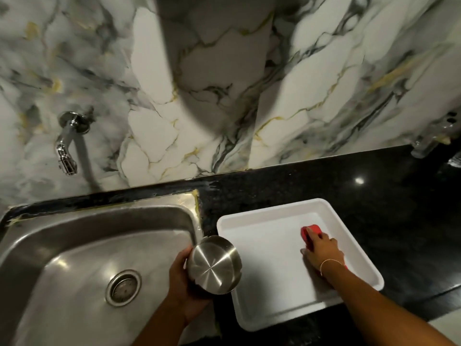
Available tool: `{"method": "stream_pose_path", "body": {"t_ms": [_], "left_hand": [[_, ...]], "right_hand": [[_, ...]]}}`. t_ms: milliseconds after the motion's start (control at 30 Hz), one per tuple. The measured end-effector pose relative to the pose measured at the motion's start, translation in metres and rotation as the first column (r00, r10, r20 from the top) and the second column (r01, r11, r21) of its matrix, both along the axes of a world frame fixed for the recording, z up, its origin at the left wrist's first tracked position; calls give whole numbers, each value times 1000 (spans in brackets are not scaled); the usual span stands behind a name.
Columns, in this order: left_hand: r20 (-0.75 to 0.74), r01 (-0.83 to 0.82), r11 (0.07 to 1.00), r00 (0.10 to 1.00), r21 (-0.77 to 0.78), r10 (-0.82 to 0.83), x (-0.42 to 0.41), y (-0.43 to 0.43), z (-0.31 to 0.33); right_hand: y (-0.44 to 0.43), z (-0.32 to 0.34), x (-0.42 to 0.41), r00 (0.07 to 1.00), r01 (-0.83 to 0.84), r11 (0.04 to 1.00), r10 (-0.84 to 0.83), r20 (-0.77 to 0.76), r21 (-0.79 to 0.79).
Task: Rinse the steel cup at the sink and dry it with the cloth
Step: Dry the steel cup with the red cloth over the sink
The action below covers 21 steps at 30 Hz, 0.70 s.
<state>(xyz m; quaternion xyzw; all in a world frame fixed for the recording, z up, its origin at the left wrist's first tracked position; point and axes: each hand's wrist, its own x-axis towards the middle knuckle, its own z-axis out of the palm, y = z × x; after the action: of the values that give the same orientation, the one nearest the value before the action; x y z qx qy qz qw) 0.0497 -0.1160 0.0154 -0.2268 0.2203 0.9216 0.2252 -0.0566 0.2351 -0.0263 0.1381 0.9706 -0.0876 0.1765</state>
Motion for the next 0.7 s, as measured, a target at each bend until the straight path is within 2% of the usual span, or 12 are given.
{"method": "stream_pose_path", "body": {"t_ms": [67, 200, 267, 300, 333, 400, 433, 467, 533, 567, 600, 700], "left_hand": [[16, 10, 1000, 1000, -7, -10, 0, 5, -1], [19, -4, 1000, 1000, 3, 4, 1, 11, 4], [19, -7, 1000, 1000, -17, 7, 3, 12, 8], [18, -6, 999, 1000, -33, 6, 3, 12, 11], [12, -9, 999, 1000, -41, 9, 3, 11, 12], [-11, -10, 998, 1000, -57, 9, 4, 7, 18], [-28, -6, 998, 1000, -70, 4, 7, -1, 24], [-36, 2, 997, 999, -81, -5, 8, -5, 27], [-47, 28, 994, 998, -107, -34, 5, -3, 29], [-54, 36, 991, 998, -126, -43, 4, 0, 32], [-60, 32, 990, 997, -139, -41, 3, 2, 32], [-84, -19, 986, 996, -163, 5, 0, 3, 34]], "right_hand": [[4, -7, -3, 999, -37, 997, 37, 1, 73], [7, -8, -8, 995, 17, 999, -13, -97, 33], [6, 0, -10, 987, 95, 991, -106, -123, -92], [1, 8, -10, 963, 179, 952, -220, -153, -247], [-8, 19, -10, 914, 259, 853, -368, -169, -453], [-34, 53, 4, 826, 252, 522, -554, -99, -815], [-53, 73, 15, 842, 175, 368, -537, -55, -913], [-71, 90, 28, 886, 99, 257, -462, -33, -961], [-100, 122, 54, 972, -34, 177, -222, -73, -984], [-115, 135, 66, 987, -99, 198, -107, -122, -975], [-130, 142, 74, 980, -187, 284, -15, -199, -940], [-182, 153, 88, 890, -424, 679, 193, -412, -599]]}}
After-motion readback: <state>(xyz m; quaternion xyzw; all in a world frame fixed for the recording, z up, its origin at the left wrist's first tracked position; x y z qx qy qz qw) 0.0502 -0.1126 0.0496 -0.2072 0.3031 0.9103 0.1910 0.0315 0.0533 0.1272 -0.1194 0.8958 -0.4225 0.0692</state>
